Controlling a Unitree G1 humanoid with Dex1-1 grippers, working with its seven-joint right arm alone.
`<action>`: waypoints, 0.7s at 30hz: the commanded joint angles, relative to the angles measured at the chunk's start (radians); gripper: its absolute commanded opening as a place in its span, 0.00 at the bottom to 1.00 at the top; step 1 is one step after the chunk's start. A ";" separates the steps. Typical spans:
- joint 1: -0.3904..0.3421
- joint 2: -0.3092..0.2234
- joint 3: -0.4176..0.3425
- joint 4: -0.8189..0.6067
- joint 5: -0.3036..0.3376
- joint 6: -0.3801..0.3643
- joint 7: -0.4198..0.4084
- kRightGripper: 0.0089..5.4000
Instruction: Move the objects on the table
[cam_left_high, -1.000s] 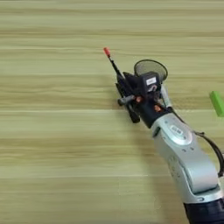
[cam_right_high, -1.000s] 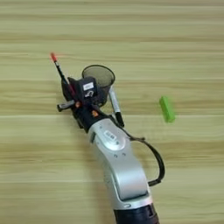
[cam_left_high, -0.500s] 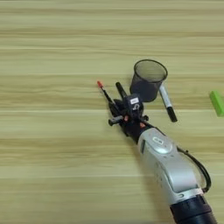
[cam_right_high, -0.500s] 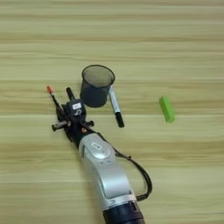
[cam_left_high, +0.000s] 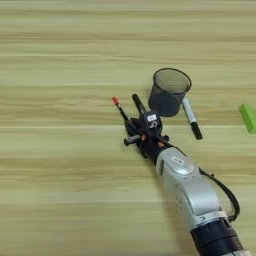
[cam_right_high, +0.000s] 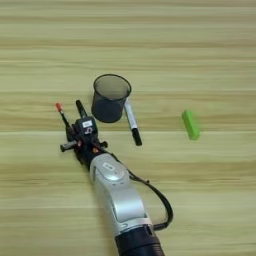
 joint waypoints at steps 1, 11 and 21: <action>-0.061 0.009 -0.012 -0.017 -0.006 -0.034 -0.002 0.13; -0.076 0.015 -0.024 0.005 -0.006 -0.052 -0.002 0.33; -0.068 0.018 0.002 -0.096 -0.027 -0.257 0.027 0.53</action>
